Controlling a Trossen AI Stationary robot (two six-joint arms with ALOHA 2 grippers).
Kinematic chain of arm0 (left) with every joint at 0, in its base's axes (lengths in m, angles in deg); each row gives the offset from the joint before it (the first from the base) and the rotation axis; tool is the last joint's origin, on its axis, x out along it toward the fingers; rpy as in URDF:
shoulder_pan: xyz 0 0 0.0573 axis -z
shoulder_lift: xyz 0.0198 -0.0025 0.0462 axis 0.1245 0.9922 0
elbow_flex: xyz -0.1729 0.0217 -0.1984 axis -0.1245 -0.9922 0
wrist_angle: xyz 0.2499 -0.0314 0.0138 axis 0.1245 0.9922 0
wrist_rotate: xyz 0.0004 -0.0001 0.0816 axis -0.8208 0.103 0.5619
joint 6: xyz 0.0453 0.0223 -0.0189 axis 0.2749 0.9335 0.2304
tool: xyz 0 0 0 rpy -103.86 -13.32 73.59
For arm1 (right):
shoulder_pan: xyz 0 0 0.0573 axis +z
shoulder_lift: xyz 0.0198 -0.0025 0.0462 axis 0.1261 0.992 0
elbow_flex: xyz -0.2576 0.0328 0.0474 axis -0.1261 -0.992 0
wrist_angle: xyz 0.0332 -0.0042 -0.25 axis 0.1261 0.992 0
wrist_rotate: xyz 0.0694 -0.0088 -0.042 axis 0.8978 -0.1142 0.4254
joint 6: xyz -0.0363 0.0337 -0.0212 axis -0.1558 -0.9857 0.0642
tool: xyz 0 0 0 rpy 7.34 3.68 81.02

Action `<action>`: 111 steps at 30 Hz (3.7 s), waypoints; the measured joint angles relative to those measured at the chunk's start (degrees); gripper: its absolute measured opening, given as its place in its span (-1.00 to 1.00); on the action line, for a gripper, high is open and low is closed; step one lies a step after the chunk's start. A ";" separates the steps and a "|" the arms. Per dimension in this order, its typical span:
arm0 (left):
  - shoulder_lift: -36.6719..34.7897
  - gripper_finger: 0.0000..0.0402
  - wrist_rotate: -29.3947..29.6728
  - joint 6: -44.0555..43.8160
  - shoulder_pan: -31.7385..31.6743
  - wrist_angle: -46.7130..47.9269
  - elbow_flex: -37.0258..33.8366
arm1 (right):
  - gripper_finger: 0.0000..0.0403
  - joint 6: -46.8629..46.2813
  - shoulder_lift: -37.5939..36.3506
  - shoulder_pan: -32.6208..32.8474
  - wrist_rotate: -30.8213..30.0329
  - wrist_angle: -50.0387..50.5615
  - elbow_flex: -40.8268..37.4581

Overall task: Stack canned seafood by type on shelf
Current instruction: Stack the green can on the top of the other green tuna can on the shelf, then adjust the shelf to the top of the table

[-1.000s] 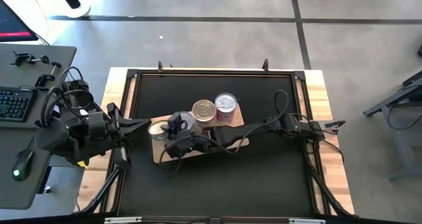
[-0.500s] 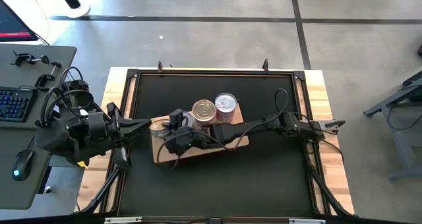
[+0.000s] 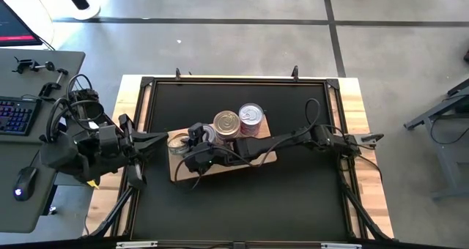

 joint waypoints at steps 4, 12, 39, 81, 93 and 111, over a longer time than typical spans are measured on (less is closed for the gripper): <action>0.00 -1.00 0.00 -0.43 0.00 0.32 0.00 | -0.11 0.23 0.00 0.00 0.11 0.04 0.00; 0.00 -1.00 0.00 -0.43 -0.01 0.58 0.00 | 0.32 0.32 0.00 0.00 -0.13 0.40 0.00; 0.02 -1.00 0.00 -0.42 -0.02 2.41 0.00 | 0.37 0.46 0.00 0.66 -1.20 3.99 0.33; 5.16 -1.00 -8.98 -65.00 5.60 55.83 -0.04 | 0.37 -6.01 -0.07 -2.10 4.93 3.91 4.01; 5.62 -1.00 -10.83 -63.08 9.44 56.63 0.01 | 0.37 -11.85 -3.94 -0.16 6.17 11.22 5.31; 27.94 -1.00 -25.46 -91.56 11.34 46.57 -0.02 | 0.37 -49.17 -15.19 4.40 36.74 43.87 5.25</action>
